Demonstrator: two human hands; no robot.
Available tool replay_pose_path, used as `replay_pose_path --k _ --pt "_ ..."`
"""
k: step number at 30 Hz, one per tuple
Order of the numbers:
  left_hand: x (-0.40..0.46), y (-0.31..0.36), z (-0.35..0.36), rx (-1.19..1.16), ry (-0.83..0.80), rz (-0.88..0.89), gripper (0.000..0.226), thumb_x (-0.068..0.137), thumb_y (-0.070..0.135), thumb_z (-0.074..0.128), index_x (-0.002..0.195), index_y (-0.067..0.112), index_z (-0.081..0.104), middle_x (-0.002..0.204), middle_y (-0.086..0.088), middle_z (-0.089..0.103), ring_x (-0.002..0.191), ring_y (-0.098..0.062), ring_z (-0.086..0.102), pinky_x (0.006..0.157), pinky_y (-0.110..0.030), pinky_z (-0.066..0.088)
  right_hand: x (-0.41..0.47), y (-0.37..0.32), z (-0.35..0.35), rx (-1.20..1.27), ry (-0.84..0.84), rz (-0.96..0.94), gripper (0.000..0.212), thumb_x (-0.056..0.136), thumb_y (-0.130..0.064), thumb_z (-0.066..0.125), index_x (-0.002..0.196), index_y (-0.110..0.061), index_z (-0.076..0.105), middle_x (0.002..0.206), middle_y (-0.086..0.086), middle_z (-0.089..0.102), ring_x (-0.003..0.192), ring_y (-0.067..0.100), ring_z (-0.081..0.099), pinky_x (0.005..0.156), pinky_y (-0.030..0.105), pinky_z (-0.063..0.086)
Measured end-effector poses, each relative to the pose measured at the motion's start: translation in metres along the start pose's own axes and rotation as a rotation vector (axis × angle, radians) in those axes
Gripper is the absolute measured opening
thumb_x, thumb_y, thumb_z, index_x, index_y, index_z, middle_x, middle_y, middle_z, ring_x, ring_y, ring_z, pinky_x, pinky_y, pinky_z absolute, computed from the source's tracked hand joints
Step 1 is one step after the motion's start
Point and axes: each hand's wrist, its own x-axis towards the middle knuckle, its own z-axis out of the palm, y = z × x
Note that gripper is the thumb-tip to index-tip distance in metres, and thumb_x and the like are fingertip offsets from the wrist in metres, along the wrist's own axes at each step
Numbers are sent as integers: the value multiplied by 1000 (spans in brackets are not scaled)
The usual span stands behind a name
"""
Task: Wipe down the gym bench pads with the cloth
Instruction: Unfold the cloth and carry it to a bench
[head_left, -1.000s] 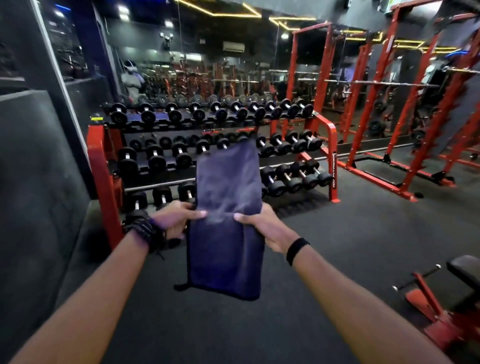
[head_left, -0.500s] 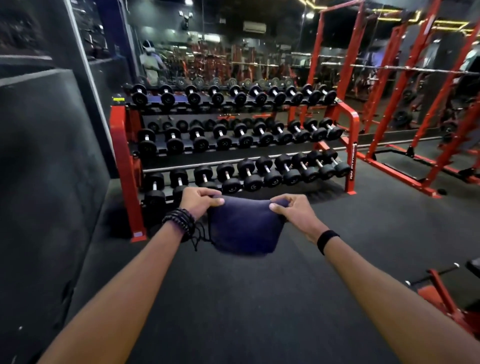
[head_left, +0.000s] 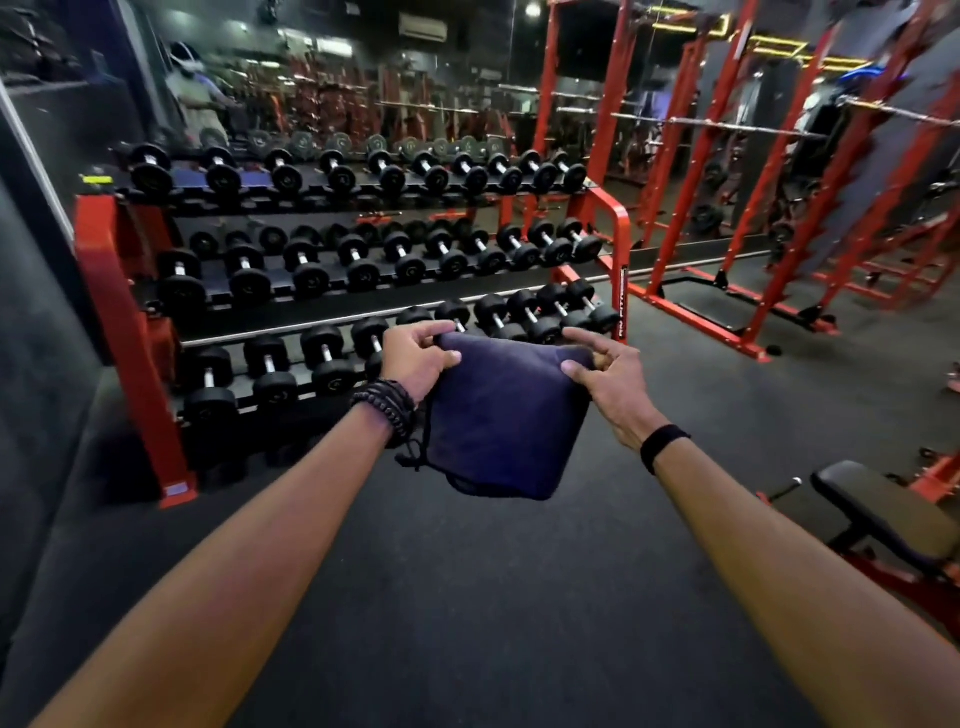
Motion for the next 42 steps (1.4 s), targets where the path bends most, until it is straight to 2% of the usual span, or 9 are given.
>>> replay_pose_path --k 3,7,15,18,23,26,31,37,42 --pt "22 23 37 122 3 84 45 71 -1 80 113 14 72 88 5 65 80 -9 57 78 -19 49 33 -1 -36 32 27 -11 51 82 8 70 127 -15 63 100 1 70 89 4 66 78 15 53" --pt "54 57 99 275 -31 251 36 65 5 85 90 28 74 70 8 59 66 -9 52 66 -22 47 85 1 -98 -63 73 -50 53 77 8 74 126 -9 62 115 10 67 108 22 64 96 33 53" --pt "91 91 261 58 -126 293 19 75 13 79 68 29 71 69 10 68 67 -6 59 70 -22 47 119 11 -250 -317 166 -122 32 81 -1 76 111 -9 70 107 7 72 100 15 66 91 24 51" --pt "99 93 320 50 -253 349 29 76 4 77 77 33 73 84 6 72 86 -14 68 86 -25 52 127 24 -308 -475 246 -106 37 83 -6 76 119 -10 69 110 1 70 102 13 65 93 24 51" --pt "105 93 425 360 -444 558 41 77 9 77 117 9 71 117 -10 70 113 -24 62 98 -23 40 122 55 -382 -693 380 4 37 81 -3 76 117 -6 70 107 4 71 94 14 66 89 27 53" --pt "107 92 496 512 -611 680 27 80 14 75 107 10 74 105 -12 71 105 -29 62 86 -27 41 123 81 -434 -873 435 88 28 78 -14 79 106 -14 75 100 6 75 94 22 68 86 39 54" --pt "128 92 605 549 -712 778 18 82 27 75 73 15 66 82 -4 55 89 -28 58 69 -30 36 137 110 -516 -1078 506 252 22 83 -28 75 105 -23 74 104 -1 73 101 21 65 85 38 53" --pt "162 109 717 592 -765 1021 24 85 40 71 95 18 70 108 -4 54 103 -24 55 78 -32 39 172 128 -596 -1215 482 441 21 86 -33 72 105 -25 70 108 1 68 106 21 60 85 38 51" --pt "180 114 791 569 -817 1125 24 85 43 70 94 21 70 112 0 53 107 -21 52 93 -36 39 190 145 -637 -1243 541 522 24 87 -32 72 109 -23 70 115 4 65 112 24 57 89 36 47"
